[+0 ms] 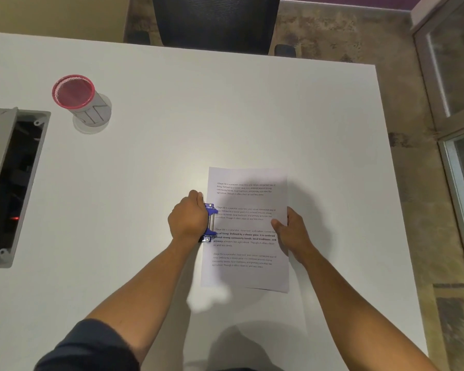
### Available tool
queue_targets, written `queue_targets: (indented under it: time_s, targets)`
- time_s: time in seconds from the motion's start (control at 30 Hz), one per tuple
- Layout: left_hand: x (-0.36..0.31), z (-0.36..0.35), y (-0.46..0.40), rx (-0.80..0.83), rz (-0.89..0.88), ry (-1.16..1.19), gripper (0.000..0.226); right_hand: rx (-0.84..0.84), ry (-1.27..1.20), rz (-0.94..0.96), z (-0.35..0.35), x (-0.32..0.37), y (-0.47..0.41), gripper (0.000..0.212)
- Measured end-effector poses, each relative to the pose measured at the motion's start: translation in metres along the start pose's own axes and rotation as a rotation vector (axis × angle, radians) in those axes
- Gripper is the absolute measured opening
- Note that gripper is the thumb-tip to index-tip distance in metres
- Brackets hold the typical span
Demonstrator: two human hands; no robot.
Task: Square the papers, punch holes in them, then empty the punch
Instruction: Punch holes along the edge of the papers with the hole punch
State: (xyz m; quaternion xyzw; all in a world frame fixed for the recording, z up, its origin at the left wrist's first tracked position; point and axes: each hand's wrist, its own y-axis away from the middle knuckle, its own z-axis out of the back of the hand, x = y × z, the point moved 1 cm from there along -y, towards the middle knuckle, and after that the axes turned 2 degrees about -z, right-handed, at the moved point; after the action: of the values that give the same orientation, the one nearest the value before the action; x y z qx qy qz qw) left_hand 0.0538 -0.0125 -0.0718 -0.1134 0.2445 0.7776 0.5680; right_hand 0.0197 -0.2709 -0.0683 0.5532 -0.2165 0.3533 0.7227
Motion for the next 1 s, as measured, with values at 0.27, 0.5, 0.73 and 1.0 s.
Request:
queue_targets:
  time_s: [0.27, 0.5, 0.73, 1.0]
  targets:
    - [0.0044, -0.0030, -0.0027, -0.055, -0.072, -0.131, 0.033, -0.012, 0.032, 0.007, -0.0001, -0.0040, -0.0022, 0.034]
    - [0.0066, -0.0058, -0.0034, -0.054, -0.043, -0.120, 0.020, -0.024, 0.041, 0.033, -0.0002, -0.0048, -0.0032, 0.032]
    - [0.0052, -0.0047, -0.0040, -0.068, -0.017, -0.097, 0.030, -0.020, 0.019, 0.031, -0.0003, -0.0048, -0.0015, 0.028]
    - [0.0009, 0.0024, 0.0010, -0.053, -0.013, 0.022, 0.039, -0.010, -0.014, 0.050, -0.0002, -0.0023, -0.0002, 0.030]
